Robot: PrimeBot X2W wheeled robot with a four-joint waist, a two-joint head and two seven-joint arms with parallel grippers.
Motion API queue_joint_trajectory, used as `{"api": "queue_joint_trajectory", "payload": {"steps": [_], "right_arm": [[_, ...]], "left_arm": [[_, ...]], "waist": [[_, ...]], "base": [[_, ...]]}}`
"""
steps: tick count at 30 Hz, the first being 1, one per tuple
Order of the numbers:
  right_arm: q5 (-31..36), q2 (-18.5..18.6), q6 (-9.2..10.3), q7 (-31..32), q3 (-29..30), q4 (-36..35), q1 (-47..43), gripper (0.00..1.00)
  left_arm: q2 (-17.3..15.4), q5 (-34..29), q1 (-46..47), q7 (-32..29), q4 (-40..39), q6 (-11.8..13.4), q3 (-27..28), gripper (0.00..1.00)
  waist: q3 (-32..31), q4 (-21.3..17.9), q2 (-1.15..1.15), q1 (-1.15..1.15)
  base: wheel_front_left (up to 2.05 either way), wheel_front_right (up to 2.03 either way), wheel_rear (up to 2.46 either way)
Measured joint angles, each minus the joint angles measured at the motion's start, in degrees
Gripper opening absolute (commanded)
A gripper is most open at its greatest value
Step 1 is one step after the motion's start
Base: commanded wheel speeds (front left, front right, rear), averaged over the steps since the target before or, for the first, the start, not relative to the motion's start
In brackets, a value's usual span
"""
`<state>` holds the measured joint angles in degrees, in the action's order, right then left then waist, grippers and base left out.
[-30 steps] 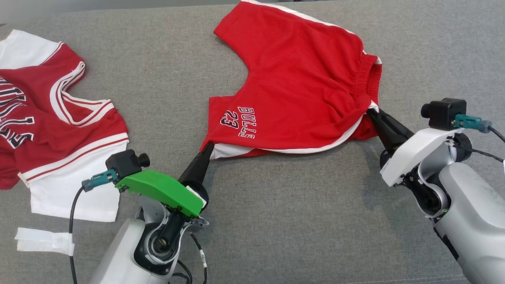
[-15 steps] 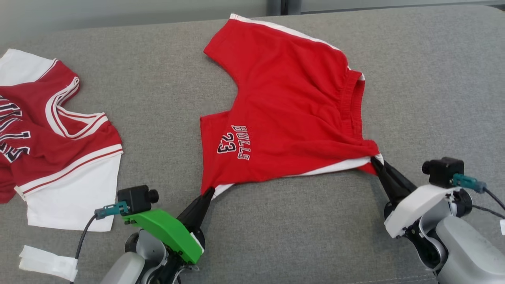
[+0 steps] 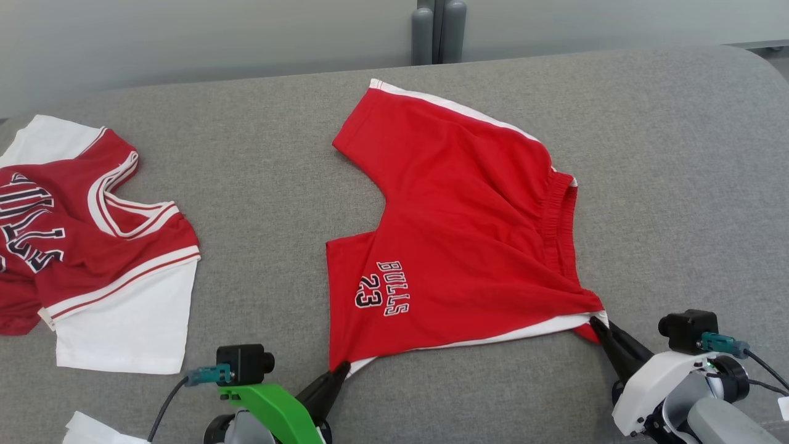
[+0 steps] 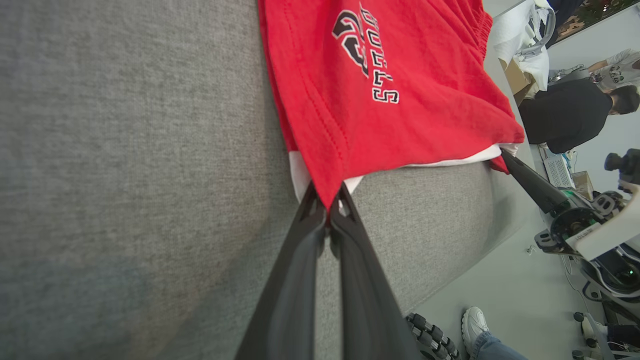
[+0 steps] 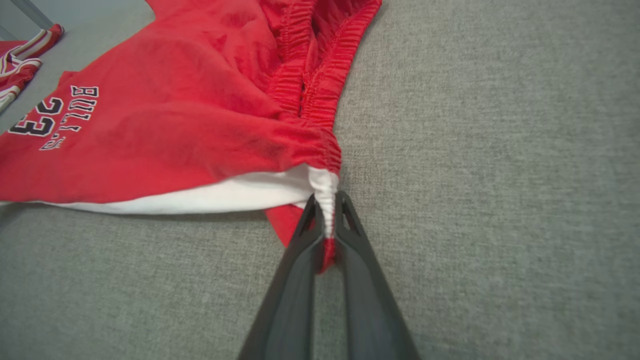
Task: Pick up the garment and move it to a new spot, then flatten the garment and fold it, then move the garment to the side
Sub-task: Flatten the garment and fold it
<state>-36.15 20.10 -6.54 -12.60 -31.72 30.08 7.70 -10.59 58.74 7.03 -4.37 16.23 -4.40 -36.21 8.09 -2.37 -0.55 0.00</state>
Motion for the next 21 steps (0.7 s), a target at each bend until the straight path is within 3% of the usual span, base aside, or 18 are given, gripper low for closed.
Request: {"api": "queue_joint_trajectory", "payload": {"steps": [21], "right_arm": [[1.98, -0.29, -0.19, -1.58, -0.78, 1.47, -2.58, 0.0]], "left_arm": [[-0.87, -3.2, -1.6, 1.6, 1.88, -0.11, -1.09, 0.0]], "waist": [[-1.52, 0.4, 0.0, 0.0]], "base": [[0.0, 0.0, 0.0]]}}
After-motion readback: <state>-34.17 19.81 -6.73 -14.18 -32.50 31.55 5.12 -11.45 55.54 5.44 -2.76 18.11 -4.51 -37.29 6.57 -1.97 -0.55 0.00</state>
